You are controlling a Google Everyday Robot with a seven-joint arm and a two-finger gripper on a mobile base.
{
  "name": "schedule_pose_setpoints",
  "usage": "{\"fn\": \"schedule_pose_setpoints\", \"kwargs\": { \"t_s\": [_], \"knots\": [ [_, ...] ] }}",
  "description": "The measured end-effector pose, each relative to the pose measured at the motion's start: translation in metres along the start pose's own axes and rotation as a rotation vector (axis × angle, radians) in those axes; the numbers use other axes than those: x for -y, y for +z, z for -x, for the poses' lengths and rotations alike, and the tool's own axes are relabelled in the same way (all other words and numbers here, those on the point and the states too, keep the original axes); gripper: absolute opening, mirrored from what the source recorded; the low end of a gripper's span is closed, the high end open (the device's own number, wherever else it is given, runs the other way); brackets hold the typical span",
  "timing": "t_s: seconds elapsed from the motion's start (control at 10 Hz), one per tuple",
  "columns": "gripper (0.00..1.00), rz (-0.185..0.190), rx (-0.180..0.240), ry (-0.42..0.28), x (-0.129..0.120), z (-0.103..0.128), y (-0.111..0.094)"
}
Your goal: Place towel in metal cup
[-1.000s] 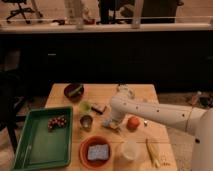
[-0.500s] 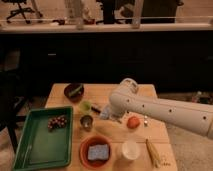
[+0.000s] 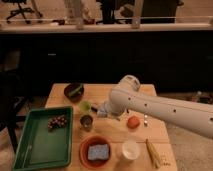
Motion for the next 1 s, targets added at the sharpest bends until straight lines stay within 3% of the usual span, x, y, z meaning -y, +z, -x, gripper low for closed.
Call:
{"fn": "schedule_pose_setpoints", "kwargs": {
  "t_s": [0.4,0.6,1.0],
  "knots": [
    [0.0,0.0,0.033,-0.026,0.001,0.013,0.003],
    [0.0,0.006,0.074,-0.066,0.003,0.046,0.009],
    [0.0,0.018,0.137,-0.149,0.007,0.088,0.014]
  ]
}}
